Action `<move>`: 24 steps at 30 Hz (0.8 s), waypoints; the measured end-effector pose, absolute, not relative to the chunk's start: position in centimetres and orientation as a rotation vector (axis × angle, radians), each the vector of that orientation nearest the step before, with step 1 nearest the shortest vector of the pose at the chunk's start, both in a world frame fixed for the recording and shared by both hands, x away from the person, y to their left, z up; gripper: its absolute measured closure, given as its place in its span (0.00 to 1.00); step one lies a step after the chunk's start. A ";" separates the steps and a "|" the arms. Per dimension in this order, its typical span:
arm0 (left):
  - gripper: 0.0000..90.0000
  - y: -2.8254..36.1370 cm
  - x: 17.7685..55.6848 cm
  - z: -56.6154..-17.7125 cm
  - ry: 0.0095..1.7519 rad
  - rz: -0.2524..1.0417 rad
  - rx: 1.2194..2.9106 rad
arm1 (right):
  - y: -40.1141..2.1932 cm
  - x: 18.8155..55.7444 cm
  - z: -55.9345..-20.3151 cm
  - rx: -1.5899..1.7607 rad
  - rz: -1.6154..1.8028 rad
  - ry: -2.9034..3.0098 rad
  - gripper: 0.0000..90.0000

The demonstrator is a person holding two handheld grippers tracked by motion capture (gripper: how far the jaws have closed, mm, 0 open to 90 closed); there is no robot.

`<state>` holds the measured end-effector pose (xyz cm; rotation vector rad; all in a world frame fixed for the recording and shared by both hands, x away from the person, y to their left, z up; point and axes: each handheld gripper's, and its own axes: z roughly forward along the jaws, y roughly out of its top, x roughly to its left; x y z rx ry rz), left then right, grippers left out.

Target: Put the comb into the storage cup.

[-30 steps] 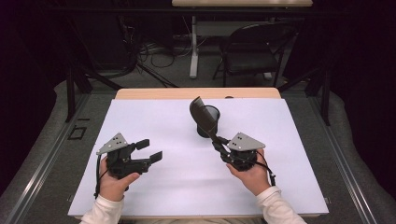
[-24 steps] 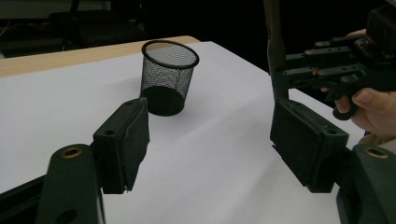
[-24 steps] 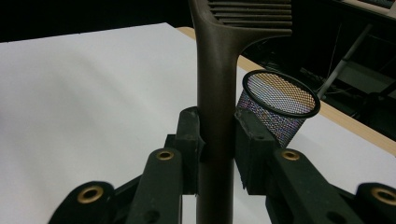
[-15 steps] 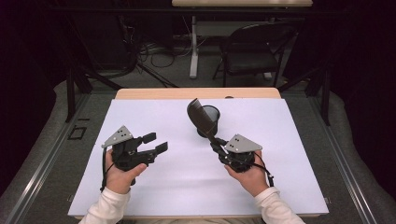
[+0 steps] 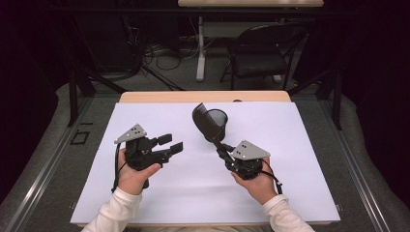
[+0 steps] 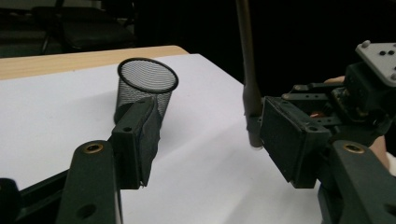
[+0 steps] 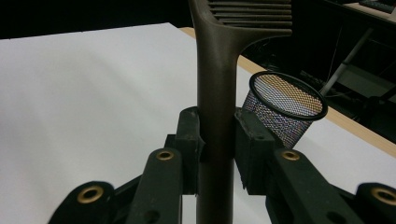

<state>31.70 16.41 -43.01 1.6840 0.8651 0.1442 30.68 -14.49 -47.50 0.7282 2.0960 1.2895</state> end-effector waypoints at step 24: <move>0.48 14.3 33.3 -41.1 0.886 0.075 1.642 | -13.7 30.4 -48.0 0.699 1.279 2.103 0.81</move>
